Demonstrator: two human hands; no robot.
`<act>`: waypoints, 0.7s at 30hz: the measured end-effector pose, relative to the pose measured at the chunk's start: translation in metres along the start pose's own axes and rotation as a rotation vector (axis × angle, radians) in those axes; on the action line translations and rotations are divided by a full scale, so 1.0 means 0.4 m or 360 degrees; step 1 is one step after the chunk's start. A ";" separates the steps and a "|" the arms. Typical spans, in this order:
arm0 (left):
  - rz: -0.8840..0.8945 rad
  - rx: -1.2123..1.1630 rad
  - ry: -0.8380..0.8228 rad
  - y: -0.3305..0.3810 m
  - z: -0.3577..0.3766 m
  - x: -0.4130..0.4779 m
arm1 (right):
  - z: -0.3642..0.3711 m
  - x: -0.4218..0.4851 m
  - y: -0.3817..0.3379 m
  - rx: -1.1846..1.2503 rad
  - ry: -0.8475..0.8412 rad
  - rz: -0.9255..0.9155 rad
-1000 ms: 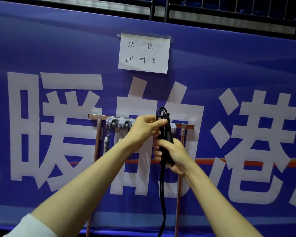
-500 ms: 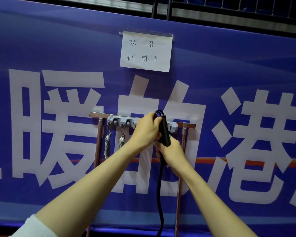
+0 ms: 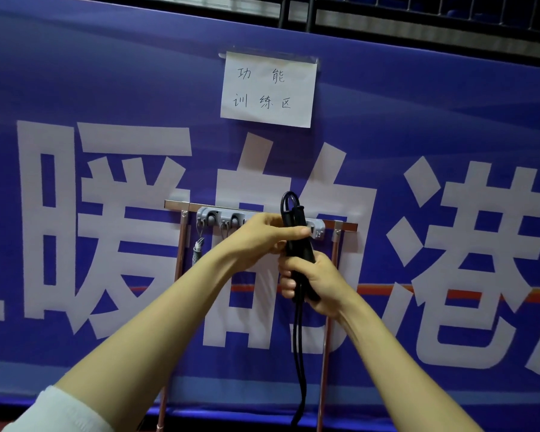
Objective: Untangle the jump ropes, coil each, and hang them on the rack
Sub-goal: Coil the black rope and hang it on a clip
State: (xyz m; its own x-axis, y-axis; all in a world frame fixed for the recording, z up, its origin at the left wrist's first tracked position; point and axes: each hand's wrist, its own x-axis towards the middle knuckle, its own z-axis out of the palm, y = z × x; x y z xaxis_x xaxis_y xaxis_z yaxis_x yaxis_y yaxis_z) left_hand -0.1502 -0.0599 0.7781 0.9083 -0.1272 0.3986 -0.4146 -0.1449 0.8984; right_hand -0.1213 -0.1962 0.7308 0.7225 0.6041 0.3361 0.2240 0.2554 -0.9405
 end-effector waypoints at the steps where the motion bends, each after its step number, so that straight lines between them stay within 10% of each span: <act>1: -0.0013 -0.0123 -0.0015 0.003 0.001 -0.002 | 0.000 -0.002 -0.005 0.0011 -0.0045 0.0020; 21: 0.0048 -0.0223 0.0038 0.064 -0.005 0.013 | -0.004 -0.032 -0.014 -0.0538 0.0213 -0.0252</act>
State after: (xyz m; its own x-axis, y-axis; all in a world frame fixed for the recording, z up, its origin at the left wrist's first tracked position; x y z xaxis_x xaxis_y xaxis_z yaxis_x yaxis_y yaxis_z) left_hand -0.1560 -0.0623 0.8036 0.8974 -0.1056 0.4284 -0.4311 -0.0025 0.9023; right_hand -0.1308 -0.2068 0.7317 0.7356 0.4678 0.4899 0.5262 0.0609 -0.8482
